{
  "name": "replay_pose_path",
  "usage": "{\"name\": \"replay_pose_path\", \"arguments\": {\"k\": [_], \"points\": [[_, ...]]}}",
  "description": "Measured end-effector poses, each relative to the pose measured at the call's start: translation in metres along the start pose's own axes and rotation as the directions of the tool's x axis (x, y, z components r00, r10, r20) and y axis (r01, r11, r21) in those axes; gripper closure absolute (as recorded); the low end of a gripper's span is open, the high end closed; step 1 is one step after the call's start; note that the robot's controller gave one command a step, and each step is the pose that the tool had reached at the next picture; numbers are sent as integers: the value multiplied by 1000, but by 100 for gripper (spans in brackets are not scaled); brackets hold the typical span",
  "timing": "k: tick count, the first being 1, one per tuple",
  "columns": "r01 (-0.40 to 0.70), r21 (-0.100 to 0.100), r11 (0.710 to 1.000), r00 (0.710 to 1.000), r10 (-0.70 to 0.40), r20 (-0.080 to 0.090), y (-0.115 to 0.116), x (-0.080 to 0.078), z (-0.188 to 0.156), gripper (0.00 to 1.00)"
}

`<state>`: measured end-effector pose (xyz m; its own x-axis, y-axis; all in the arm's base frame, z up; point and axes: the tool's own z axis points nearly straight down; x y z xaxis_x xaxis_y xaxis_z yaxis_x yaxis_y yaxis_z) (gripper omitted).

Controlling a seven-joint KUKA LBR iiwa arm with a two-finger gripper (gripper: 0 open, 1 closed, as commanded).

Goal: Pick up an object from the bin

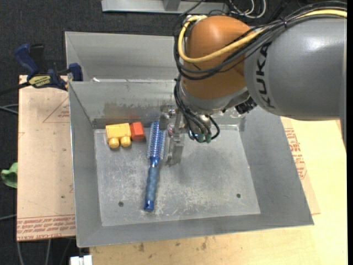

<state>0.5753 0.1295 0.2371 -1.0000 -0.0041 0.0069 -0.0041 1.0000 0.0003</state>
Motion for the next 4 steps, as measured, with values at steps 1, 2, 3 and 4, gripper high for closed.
{"name": "replay_pose_path", "arguments": {"k": [1,2,3,4], "points": [[-57,3,998,998,57,-1,-69,24,71,0],[272,-2,962,962,-272,15,2,-24,150,0],[269,0,963,963,-269,8,-1,-23,151,100],[407,5,914,913,-407,16,-7,-27,19,100]]}}
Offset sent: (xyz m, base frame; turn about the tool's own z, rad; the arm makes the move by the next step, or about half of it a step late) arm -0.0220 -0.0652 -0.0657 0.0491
